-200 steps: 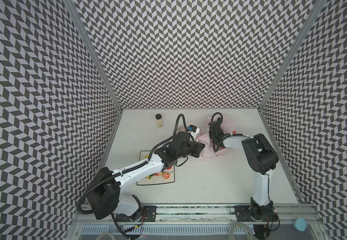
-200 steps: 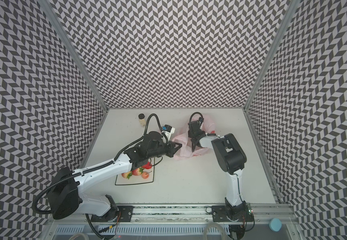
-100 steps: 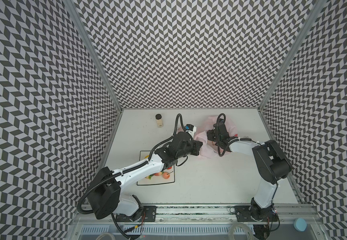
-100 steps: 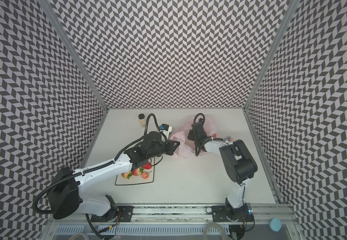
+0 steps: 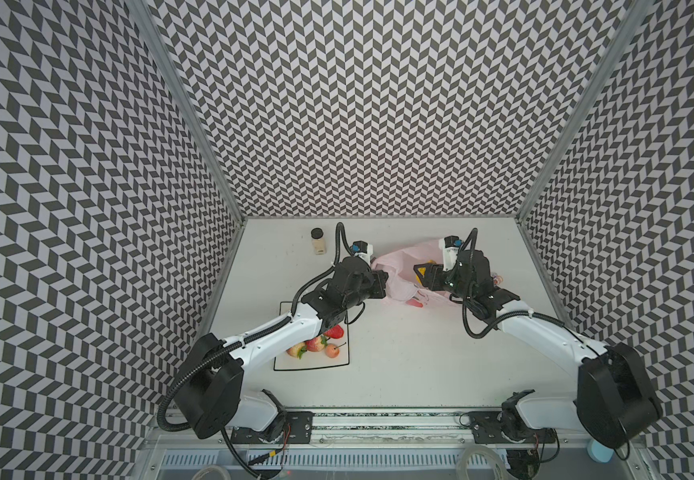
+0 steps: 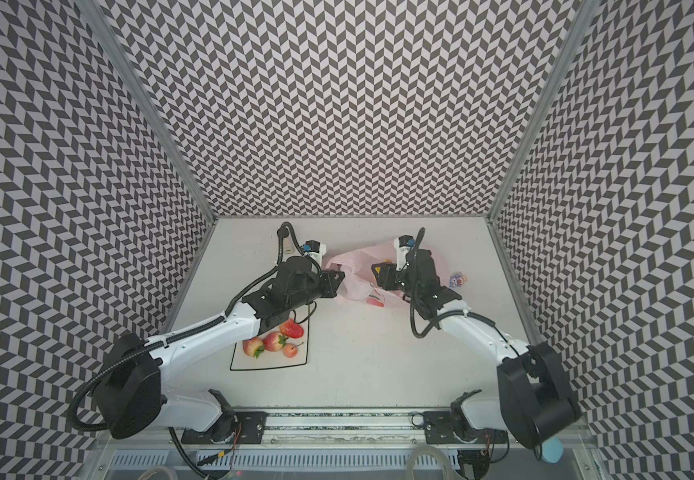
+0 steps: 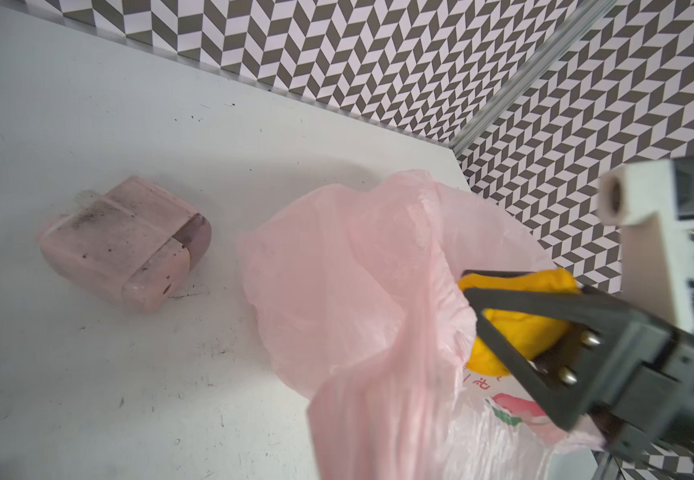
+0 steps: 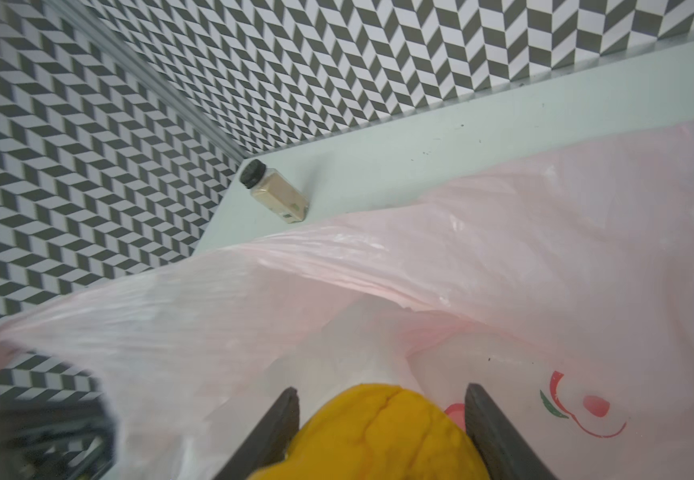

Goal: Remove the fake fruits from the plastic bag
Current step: 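Close the right gripper on a yellow fake mango inside the bag, then carry the yellow mango to the plate with right gripper while left releases bag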

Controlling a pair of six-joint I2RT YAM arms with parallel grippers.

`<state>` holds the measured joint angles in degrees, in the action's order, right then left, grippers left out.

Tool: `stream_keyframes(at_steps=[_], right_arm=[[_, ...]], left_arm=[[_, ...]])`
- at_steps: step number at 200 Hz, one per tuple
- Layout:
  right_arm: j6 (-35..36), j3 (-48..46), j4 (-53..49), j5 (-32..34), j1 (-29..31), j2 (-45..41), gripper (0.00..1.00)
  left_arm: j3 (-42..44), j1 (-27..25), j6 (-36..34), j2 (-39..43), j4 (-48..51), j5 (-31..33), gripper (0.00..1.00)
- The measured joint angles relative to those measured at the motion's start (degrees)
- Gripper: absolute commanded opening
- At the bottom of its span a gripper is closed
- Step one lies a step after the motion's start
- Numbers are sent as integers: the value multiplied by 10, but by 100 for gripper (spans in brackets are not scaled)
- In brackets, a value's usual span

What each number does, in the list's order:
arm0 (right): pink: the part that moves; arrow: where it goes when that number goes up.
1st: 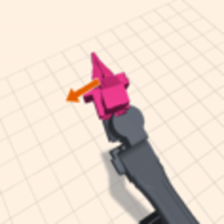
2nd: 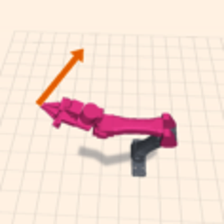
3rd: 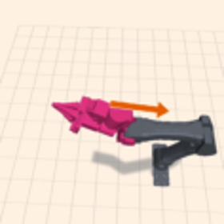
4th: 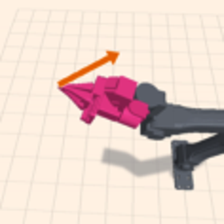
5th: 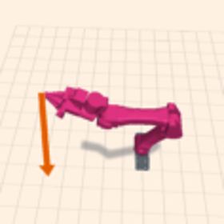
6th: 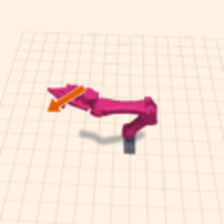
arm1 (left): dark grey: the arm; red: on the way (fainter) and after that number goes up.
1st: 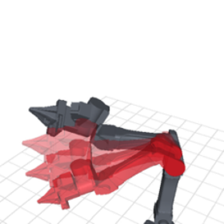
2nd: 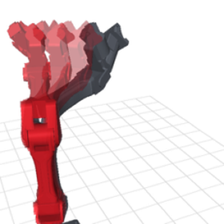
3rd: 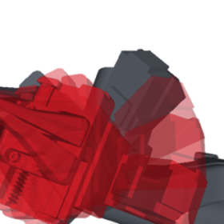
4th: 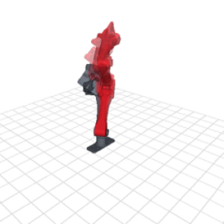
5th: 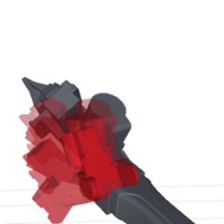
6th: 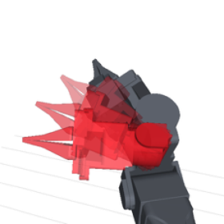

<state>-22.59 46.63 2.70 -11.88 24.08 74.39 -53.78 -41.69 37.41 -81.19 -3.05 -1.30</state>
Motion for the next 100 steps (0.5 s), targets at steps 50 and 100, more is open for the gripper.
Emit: stream_keyframes(at_steps=[50, 100], right_arm=[[26, -5, 0, -5, 0, -138, 28], [65, -2, -11, -28, 0, -214, 29]], left_arm=[[-15, 10, -23, -63, -13, -28, 0], [-72, 10, -51, -133, -18, -61, 22]])
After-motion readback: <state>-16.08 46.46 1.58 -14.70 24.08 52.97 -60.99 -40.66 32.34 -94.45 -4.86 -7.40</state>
